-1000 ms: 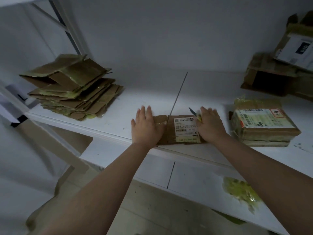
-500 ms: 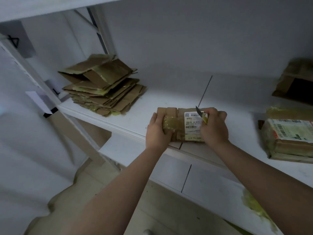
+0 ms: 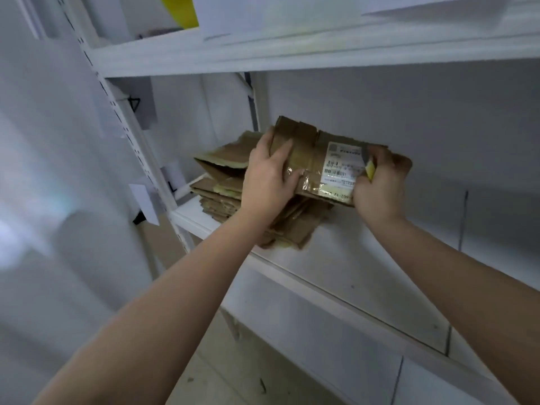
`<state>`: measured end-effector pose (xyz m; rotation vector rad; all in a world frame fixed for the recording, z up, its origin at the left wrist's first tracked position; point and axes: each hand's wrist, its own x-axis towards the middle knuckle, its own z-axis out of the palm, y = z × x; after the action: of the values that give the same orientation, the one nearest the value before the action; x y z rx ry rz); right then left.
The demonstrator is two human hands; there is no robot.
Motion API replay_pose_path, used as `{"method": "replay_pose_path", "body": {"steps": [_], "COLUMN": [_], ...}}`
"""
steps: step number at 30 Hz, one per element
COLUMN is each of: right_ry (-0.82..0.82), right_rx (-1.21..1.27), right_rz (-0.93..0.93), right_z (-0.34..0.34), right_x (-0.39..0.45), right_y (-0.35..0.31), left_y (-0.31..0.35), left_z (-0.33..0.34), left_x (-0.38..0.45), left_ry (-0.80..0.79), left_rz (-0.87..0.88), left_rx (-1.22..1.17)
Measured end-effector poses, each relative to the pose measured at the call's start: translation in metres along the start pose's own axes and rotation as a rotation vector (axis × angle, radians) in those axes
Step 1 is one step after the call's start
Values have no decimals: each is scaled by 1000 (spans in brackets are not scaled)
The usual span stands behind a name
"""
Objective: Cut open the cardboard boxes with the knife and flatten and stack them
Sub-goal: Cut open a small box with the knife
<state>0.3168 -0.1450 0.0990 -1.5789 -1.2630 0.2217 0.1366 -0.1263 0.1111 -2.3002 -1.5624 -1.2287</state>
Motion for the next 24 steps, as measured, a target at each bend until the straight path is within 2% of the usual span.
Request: {"method": "replay_pose_path", "body": {"steps": [4, 6, 9, 13, 15, 17, 20, 22, 24], "right_ry": [-52, -62, -92, -191, -254, -294, -399, -527, -588], "right_rx": [55, 52, 43, -101, -336, -552, -590, -597, -587], "right_rz": [15, 30, 17, 68, 90, -7, -203, -191, -136], "right_z": [45, 67, 100, 136, 146, 153, 165, 176, 185], "right_x": [23, 29, 37, 44, 42, 38, 32, 20, 3], "right_y": [-54, -75, -90, -85, -78, -71, -57, -42, -23], "left_y": [-53, -81, -117, -147, -163, -178, -195, -206, -216], "left_z": [-40, -51, -54, -44, -33, -20, -5, 6, 22], "left_x": [56, 78, 102, 117, 115, 110, 100, 89, 71], "left_ry": [-91, -147, -187, -244, -321, -417, -496, -598, -767], "left_rz": [-37, -100, -104, -70, -79, -98, -107, -78, -77], "left_rx": [4, -12, -26, 75, 107, 146, 234, 316, 313]}}
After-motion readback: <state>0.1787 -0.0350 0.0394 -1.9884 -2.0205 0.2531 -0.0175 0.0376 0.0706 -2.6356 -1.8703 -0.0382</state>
